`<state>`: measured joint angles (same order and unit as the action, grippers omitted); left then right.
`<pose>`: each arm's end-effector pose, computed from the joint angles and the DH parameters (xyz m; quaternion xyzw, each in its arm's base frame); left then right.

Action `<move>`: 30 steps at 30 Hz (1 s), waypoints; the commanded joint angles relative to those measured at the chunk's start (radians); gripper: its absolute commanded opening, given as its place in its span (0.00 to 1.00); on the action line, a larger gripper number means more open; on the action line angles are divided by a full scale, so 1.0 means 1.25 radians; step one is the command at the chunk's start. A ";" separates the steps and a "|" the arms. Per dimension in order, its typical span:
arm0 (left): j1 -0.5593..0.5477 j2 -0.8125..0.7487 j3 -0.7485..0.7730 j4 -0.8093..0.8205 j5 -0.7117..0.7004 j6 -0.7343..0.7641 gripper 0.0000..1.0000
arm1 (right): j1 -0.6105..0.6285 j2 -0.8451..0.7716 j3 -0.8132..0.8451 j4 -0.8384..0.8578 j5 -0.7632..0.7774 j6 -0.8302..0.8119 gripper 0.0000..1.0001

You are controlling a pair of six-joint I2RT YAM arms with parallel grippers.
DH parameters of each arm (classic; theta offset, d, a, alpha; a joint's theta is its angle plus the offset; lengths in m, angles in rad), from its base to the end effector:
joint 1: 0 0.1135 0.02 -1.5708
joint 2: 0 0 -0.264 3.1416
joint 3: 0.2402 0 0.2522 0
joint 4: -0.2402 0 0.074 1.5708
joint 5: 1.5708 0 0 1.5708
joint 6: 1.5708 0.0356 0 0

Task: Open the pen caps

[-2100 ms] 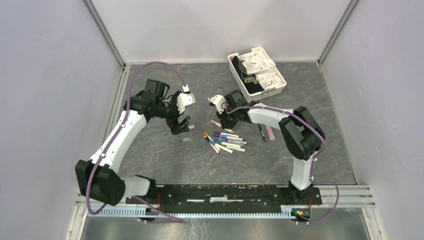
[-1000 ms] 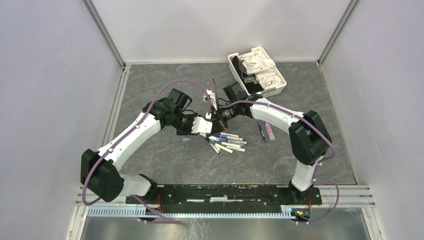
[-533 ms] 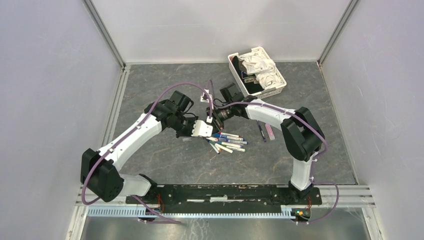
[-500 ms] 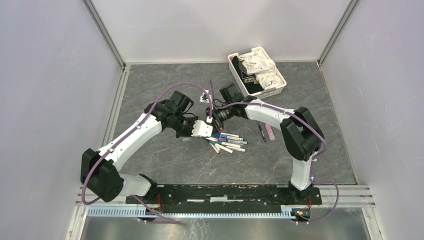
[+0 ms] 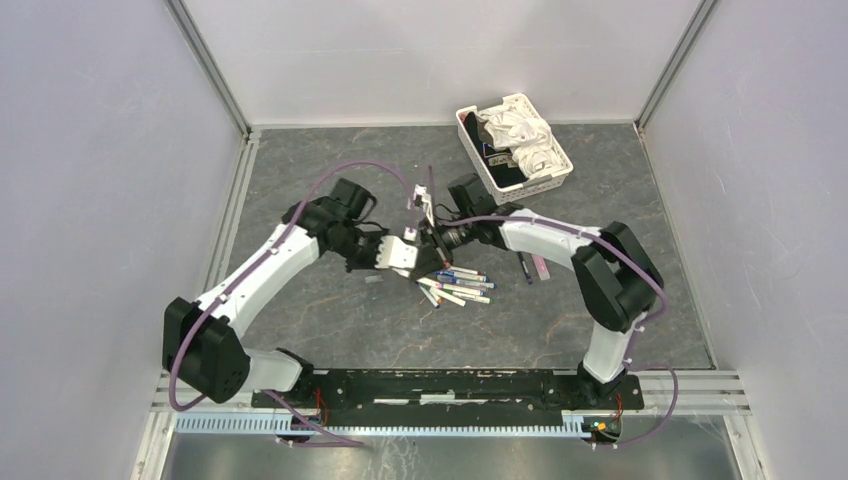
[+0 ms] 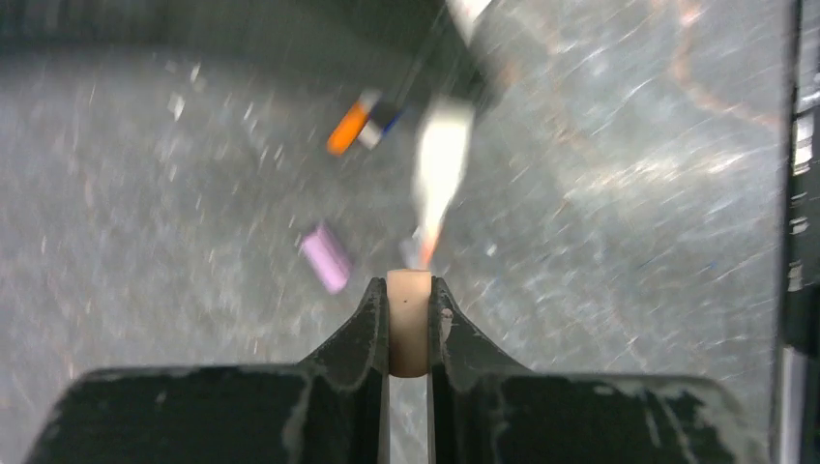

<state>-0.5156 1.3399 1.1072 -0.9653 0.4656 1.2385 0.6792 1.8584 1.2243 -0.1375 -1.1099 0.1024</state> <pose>0.2099 -0.1373 0.2738 0.7625 0.5785 -0.1483 0.2488 0.2851 0.2712 0.2072 -0.4192 0.6923 0.5748 0.1208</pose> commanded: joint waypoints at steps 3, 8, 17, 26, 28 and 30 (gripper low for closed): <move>0.183 0.018 0.037 0.037 -0.081 0.104 0.02 | -0.073 -0.121 -0.119 -0.129 0.115 -0.075 0.00; 0.200 0.007 0.001 0.071 -0.039 0.077 0.02 | -0.118 -0.163 -0.128 -0.163 0.201 -0.075 0.00; 0.200 0.074 -0.187 0.332 -0.056 -0.105 0.02 | -0.319 -0.413 -0.362 -0.034 0.762 0.093 0.00; 0.196 0.152 -0.225 0.452 -0.085 -0.190 0.12 | -0.397 -0.496 -0.517 0.054 1.078 0.112 0.00; 0.192 0.164 -0.221 0.449 -0.077 -0.201 0.20 | -0.401 -0.469 -0.514 0.057 1.113 0.105 0.00; 0.190 0.169 -0.217 0.446 -0.065 -0.216 0.27 | -0.409 -0.447 -0.515 0.069 1.134 0.102 0.00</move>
<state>-0.2684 1.5372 0.8104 -0.4545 0.3565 1.0554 0.1829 1.2675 0.5735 -0.1429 0.1520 0.2165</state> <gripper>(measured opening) 0.224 0.044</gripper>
